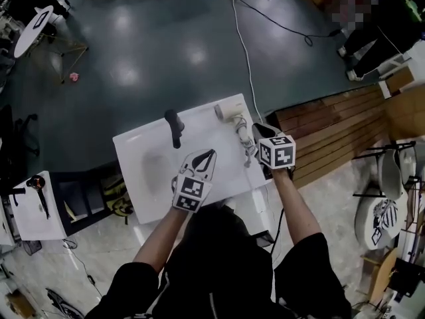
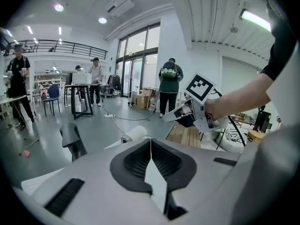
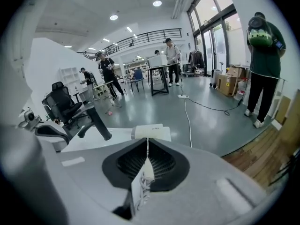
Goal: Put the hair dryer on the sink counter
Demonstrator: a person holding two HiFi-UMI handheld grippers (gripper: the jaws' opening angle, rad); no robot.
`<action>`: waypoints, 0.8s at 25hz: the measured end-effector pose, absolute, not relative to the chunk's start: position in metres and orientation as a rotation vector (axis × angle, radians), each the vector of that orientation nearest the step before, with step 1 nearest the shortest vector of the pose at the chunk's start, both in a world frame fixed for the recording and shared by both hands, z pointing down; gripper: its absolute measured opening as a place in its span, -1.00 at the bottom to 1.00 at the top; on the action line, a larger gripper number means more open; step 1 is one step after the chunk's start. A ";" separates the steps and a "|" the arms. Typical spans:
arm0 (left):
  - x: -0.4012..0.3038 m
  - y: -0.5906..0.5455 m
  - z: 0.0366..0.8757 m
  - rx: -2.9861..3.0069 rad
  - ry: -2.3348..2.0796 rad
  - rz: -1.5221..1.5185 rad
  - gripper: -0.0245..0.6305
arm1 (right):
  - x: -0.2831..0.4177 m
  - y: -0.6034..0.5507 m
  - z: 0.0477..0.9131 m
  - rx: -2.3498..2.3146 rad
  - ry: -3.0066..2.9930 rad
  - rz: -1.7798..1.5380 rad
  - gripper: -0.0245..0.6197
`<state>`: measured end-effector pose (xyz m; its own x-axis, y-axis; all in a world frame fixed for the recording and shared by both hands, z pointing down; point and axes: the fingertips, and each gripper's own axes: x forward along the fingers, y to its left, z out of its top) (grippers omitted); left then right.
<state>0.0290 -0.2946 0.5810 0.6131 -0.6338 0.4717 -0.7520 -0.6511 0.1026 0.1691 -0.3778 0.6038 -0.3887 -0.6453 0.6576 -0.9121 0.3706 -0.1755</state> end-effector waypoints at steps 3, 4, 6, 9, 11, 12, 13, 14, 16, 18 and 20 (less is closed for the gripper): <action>0.028 -0.296 0.570 2.538 -1.168 0.562 -0.88 | 0.173 -0.370 0.587 1.373 -2.188 0.697 -0.90; 0.028 -0.296 0.566 2.537 -1.182 0.558 -0.88 | 0.175 -0.367 0.580 1.381 -2.205 0.684 -0.90; 0.027 -0.296 0.559 2.536 -1.208 0.549 -0.88 | 0.178 -0.360 0.567 1.398 -2.238 0.652 -0.90; 0.024 -0.291 0.550 2.532 -1.239 0.540 -0.88 | 0.180 -0.346 0.549 1.418 -2.285 0.588 -0.90; 0.024 -0.287 0.545 2.532 -1.252 0.539 -0.88 | 0.182 -0.338 0.537 1.411 -2.318 0.529 -0.90; 0.025 -0.285 0.542 2.532 -1.257 0.538 -0.88 | 0.183 -0.333 0.530 1.401 -2.333 0.499 -0.90; 0.025 -0.282 0.539 2.533 -1.263 0.537 -0.88 | 0.185 -0.329 0.524 1.393 -2.347 0.472 -0.90; 0.025 -0.280 0.536 2.534 -1.270 0.535 -0.88 | 0.187 -0.325 0.517 1.389 -2.362 0.450 -0.90; 0.026 -0.278 0.530 2.537 -1.283 0.526 -0.88 | 0.194 -0.317 0.504 1.399 -2.387 0.423 -0.90; 0.028 -0.276 0.525 2.549 -1.295 0.514 -0.88 | 0.201 -0.310 0.493 1.422 -2.406 0.407 -0.90; 0.029 -0.276 0.518 2.565 -1.305 0.508 -0.88 | 0.207 -0.306 0.483 1.443 -2.418 0.380 -0.90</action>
